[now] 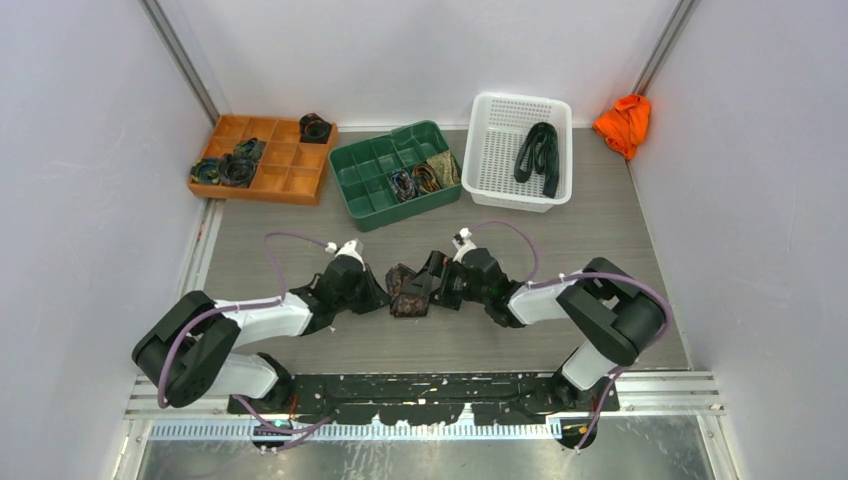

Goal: Roll the ties
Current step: Roll the tie at the center of the board.

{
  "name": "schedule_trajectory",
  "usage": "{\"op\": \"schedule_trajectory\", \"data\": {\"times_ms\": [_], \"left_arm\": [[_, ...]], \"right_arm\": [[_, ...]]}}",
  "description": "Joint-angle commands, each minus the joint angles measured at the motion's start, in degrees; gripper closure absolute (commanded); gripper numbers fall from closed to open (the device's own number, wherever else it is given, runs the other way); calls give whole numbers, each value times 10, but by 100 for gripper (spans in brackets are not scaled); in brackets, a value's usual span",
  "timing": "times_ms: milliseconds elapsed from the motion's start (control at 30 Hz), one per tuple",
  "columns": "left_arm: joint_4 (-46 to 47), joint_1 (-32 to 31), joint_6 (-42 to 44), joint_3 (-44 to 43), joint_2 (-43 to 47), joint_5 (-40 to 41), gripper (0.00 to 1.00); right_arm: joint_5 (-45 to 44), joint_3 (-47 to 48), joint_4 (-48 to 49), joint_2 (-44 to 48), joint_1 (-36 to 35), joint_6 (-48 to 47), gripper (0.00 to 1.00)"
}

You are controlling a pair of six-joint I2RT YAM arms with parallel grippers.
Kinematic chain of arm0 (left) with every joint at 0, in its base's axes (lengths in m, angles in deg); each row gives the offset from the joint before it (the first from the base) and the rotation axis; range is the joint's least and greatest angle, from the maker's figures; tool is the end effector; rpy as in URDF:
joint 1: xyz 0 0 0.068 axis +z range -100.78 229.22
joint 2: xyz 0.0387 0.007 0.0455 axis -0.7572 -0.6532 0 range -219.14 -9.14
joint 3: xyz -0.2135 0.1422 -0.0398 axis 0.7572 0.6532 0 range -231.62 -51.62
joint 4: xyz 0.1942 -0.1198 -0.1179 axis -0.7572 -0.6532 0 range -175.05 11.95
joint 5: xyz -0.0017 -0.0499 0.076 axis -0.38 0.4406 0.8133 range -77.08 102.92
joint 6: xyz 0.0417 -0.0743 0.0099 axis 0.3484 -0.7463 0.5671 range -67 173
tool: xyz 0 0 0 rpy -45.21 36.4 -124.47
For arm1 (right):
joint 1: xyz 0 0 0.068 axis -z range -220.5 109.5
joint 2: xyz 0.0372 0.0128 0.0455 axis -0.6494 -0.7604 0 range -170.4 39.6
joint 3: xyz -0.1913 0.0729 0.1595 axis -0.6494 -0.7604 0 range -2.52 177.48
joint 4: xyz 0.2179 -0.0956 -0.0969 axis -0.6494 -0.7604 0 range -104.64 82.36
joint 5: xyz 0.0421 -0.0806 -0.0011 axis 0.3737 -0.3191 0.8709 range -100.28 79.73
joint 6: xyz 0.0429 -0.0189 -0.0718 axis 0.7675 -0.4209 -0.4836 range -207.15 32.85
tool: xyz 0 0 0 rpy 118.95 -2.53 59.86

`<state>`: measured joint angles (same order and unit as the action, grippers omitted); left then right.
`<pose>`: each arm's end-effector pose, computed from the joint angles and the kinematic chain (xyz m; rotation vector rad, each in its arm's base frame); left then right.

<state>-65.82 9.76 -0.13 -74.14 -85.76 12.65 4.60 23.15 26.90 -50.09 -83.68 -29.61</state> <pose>0.2026 -0.1673 0.0978 -0.2888 2.4308 -0.7944 0.2098 0.2234 0.1018 0.1161 2.3569 1.2531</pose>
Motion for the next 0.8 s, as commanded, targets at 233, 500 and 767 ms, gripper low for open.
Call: {"op": "schedule_trajectory", "data": {"times_ms": [233,500,767], "left_arm": [[-9,-33,-19,8,7,-2,100],[3,-36,-17,10,-9,-2,100],[-1,-36,-14,10,-8,-2,100]], "right_arm": [[18,-23,58,-140,-31,26,5],[31,-37,146,-191,-62,52,15],[40,-39,134,-180,-62,39,20]]}}
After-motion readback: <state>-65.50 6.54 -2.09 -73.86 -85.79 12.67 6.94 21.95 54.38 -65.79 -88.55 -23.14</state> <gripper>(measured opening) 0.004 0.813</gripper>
